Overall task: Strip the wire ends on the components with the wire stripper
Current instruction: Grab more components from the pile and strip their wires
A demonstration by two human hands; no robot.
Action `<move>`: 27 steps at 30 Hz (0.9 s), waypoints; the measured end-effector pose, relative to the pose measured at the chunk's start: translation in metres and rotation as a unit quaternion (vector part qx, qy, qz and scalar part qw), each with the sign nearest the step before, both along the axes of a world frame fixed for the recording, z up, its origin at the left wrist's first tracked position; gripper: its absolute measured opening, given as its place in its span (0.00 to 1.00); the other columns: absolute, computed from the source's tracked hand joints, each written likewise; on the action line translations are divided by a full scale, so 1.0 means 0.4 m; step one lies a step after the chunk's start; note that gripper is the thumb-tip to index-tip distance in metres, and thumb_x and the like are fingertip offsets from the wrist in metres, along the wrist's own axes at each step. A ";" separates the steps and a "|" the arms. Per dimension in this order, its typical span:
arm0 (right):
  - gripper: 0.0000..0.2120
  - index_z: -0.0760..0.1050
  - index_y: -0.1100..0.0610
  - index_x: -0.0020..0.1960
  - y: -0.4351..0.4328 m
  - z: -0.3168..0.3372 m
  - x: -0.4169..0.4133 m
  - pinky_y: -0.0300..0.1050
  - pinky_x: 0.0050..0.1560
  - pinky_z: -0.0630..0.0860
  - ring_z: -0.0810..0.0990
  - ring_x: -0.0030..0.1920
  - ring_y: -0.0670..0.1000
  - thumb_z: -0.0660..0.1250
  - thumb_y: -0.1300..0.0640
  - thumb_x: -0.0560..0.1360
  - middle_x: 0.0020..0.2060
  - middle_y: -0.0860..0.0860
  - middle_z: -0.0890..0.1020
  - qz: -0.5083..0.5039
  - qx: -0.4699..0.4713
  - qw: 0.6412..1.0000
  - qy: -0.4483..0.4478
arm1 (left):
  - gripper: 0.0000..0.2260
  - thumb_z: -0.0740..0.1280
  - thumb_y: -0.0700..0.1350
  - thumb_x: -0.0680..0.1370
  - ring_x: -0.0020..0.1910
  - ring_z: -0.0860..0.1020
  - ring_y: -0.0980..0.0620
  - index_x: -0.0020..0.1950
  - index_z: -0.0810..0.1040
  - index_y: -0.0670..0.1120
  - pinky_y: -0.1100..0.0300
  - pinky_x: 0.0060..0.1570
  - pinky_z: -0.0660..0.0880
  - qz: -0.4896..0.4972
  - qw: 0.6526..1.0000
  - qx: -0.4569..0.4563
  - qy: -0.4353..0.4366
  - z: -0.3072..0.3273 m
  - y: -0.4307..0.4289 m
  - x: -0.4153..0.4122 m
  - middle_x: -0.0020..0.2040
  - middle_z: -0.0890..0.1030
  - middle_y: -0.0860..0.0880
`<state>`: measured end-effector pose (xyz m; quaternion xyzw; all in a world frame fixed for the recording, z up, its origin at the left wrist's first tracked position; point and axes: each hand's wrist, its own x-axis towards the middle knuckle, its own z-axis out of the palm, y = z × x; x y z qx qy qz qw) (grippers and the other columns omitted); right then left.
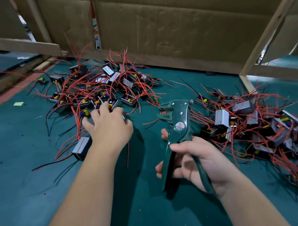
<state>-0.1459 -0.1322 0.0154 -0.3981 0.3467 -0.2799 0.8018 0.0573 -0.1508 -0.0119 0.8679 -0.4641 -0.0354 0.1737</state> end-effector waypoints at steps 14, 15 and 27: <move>0.11 0.74 0.56 0.50 -0.036 0.040 -0.070 0.63 0.42 0.79 0.82 0.38 0.63 0.63 0.65 0.68 0.34 0.58 0.78 -0.237 -0.269 0.931 -0.074 | 0.17 0.62 0.50 0.76 0.67 0.64 0.41 0.65 0.75 0.51 0.40 0.69 0.49 0.016 1.000 -0.024 0.002 0.013 -0.004 0.005 0.68 0.68 0.49; 0.10 0.72 0.59 0.49 -0.035 0.038 -0.069 0.63 0.41 0.79 0.82 0.38 0.64 0.64 0.66 0.68 0.34 0.59 0.76 -0.240 -0.247 0.936 -0.072 | 0.17 0.61 0.49 0.77 0.67 0.65 0.41 0.65 0.74 0.50 0.39 0.69 0.48 0.021 0.999 -0.033 0.005 0.016 -0.004 0.004 0.68 0.68 0.49; 0.33 0.68 0.55 0.69 -0.014 0.028 -0.056 0.60 0.41 0.80 0.81 0.36 0.63 0.65 0.58 0.63 0.52 0.67 0.81 -0.079 -0.083 0.984 -0.133 | 0.16 0.63 0.30 0.77 0.44 0.79 0.50 0.63 0.77 0.40 0.76 0.49 0.67 -0.189 0.922 -0.323 0.102 0.054 0.009 -0.036 0.57 0.76 0.43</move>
